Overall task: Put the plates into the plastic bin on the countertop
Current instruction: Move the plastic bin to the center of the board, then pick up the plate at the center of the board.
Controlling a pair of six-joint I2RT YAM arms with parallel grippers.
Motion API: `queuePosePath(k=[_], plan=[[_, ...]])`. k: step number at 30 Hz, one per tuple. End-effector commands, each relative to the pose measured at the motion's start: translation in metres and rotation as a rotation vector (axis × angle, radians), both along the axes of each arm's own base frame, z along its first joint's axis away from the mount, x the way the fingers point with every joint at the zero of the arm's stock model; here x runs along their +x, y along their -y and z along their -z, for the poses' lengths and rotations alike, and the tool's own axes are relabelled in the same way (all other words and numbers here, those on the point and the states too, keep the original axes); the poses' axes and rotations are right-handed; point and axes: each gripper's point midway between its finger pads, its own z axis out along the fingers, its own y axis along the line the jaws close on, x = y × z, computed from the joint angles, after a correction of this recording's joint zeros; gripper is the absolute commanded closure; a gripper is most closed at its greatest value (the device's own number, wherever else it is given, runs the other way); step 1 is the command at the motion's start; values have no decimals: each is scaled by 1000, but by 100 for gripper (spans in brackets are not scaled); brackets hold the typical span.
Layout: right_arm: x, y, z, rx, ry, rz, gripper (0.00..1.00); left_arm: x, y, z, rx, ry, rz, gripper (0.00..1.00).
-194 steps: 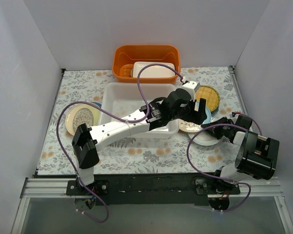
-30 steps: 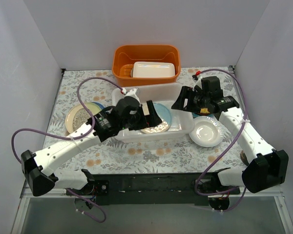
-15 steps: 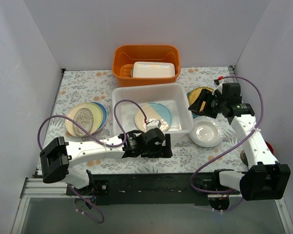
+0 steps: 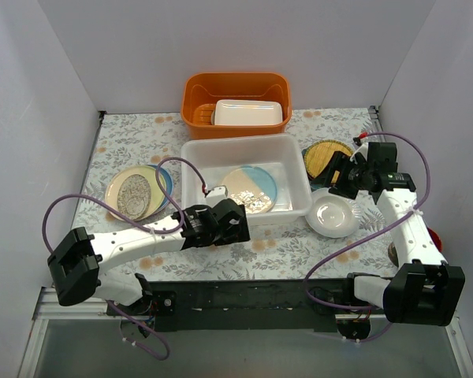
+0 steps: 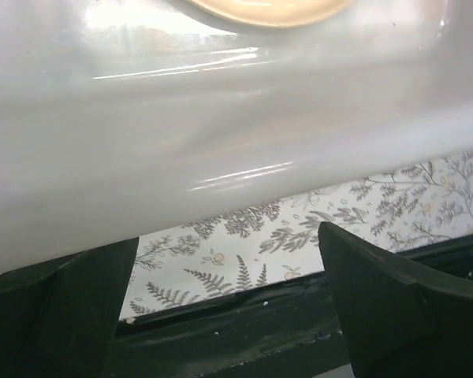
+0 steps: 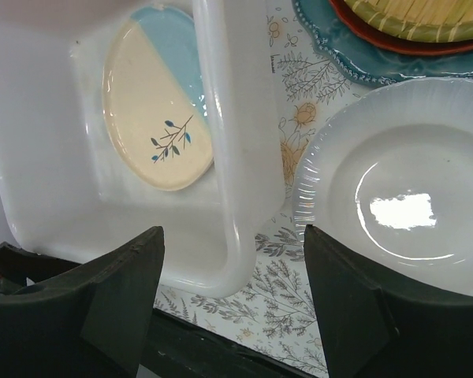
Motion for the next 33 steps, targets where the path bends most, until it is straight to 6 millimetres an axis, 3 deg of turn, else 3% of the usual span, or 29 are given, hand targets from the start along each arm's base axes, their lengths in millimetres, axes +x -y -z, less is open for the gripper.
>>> queuePosePath(k=[1, 6, 8, 13, 19, 22, 28, 33], plan=[[-2, 0, -2, 6, 28, -26, 21, 24, -29, 6, 68, 30, -57, 2], [-2, 0, -2, 10, 27, -28, 22, 41, -40, 2, 72, 51, -74, 2], [-2, 0, -4, 10, 32, -29, 21, 40, -34, -4, 54, 54, -43, 2], [-1, 5, -6, -4, 37, -17, 22, 34, 3, -37, -110, 87, 61, 2], [-2, 22, 11, -52, 9, 22, 21, 19, 50, -65, -211, 102, 131, 2], [-2, 39, 21, -100, -13, 64, 21, 6, 73, -68, -224, 95, 181, 2], [-3, 73, 51, -169, -83, 136, 19, -15, 121, -55, -239, 52, 252, 2], [1, 90, 65, -186, -97, 181, 10, -31, 151, -50, -252, 28, 308, 2]])
